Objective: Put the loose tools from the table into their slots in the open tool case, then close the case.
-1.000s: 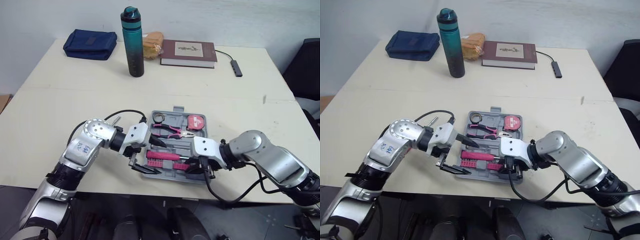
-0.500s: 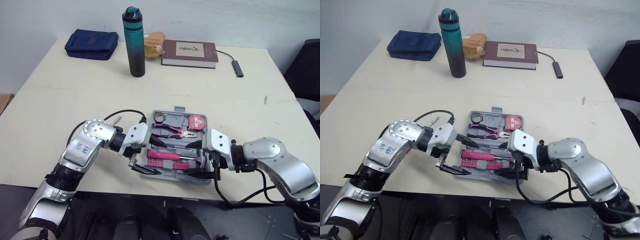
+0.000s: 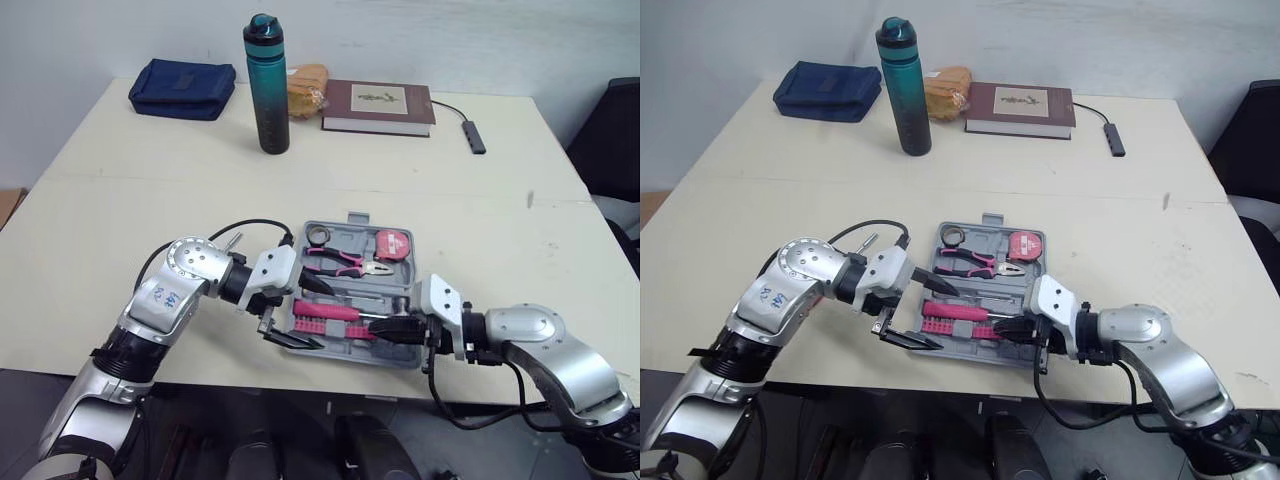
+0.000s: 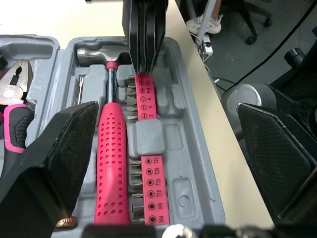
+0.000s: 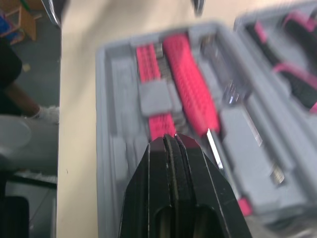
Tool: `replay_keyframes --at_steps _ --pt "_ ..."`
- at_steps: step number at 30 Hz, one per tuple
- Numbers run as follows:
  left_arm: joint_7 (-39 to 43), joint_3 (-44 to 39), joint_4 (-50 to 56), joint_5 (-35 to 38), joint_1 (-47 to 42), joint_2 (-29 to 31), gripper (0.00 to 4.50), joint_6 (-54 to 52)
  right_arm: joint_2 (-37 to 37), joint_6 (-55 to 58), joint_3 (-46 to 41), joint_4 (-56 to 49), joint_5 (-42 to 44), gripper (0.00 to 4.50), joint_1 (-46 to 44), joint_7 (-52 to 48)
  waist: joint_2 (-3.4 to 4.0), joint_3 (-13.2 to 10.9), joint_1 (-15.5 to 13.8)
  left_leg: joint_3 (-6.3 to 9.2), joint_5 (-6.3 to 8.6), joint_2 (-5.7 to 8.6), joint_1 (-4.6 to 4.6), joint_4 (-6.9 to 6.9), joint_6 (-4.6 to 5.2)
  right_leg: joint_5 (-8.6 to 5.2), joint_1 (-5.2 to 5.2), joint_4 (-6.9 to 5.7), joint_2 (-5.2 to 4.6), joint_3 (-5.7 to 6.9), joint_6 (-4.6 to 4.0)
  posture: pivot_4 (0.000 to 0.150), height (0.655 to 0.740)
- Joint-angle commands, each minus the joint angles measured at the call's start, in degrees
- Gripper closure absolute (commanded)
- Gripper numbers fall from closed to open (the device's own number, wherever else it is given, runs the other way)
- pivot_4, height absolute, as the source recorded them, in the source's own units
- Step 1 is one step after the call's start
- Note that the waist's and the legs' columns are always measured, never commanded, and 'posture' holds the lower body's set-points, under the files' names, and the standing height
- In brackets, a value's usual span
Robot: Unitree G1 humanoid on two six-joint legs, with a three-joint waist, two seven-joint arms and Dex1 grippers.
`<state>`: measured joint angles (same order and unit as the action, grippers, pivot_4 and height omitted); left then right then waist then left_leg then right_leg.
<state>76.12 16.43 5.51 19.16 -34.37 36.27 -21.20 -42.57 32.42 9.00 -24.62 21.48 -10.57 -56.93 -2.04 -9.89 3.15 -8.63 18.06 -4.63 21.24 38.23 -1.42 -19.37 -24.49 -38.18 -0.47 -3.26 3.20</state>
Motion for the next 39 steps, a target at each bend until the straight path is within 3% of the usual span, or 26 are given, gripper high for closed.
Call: replay_keyframes --at_steps 1,11,19,22,29,33,39 --pt "0.4 -0.71 -0.02 0.36 -1.05 -0.24 0.0 0.37 -1.69 0.41 1.29 -0.33 -1.35 4.48 0.54 -0.32 0.0 0.0 -0.06 0.0 0.0 0.0 -0.01 0.0 0.0 0.0 0.01 0.0 0.0 0.0 0.0 0.15 0.7377" --pt "0.67 -1.17 -0.58 0.19 -0.24 0.72 0.0 0.96 -2.25 0.98 5.02 1.12 -4.77 4.48 3.11 2.73 -0.23 0.16 -0.09 0.02 0.0 0.0 -0.17 0.02 0.0 0.0 0.18 0.0 0.0 0.01 0.0 0.15 0.7377" --pt "-2.11 -5.57 -0.63 2.94 1.99 0.71 0.0 -1.0 -0.23 0.95 -5.37 -6.03 2.85 4.48 0.95 5.08 -0.22 0.15 0.02 0.0 0.0 0.0 -0.12 0.03 0.0 0.0 0.08 -0.12 0.0 -0.02 0.0 0.15 0.7377" --pt "-8.5 -11.02 0.62 5.83 4.37 -1.92 0.0 -3.37 -0.64 4.91 -11.14 -9.72 10.89 3.51 -0.81 4.15 -0.19 0.13 -0.02 0.01 -0.01 0.0 -0.1 0.04 -0.01 0.0 0.07 -0.15 -0.02 -0.01 0.0 0.15 0.7377" --pt "-22.89 -28.46 11.81 14.15 18.26 -0.55 0.0 -15.16 -5.77 13.35 -24.91 -13.17 28.59 0.07 -4.8 3.84 -0.16 0.11 0.25 0.1 0.01 -0.04 -0.12 -0.04 0.0 0.0 0.08 -0.15 -0.05 -0.02 0.0 0.15 0.7377" --pt "-28.85 -42.17 17.14 14.35 32.62 0.98 0.0 -16.45 -9.72 13.48 -29.37 -10.39 31.19 0.07 -5.07 1.77 -0.16 0.11 0.41 0.14 0.01 -0.04 -0.12 -0.08 0.01 0.0 0.08 -0.07 -0.05 0.0 -0.01 0.15 0.7377" --pt "-32.48 -56.72 22.15 14.47 51.68 -1.96 0.0 -14.59 -12.03 12.08 -30.58 -6.47 31.86 0.07 -5.64 -0.59 -0.26 0.16 0.19 0.17 0.08 -0.02 -0.12 -0.11 0.12 0.01 0.19 0.18 -0.1 0.03 -0.01 0.15 0.7377"
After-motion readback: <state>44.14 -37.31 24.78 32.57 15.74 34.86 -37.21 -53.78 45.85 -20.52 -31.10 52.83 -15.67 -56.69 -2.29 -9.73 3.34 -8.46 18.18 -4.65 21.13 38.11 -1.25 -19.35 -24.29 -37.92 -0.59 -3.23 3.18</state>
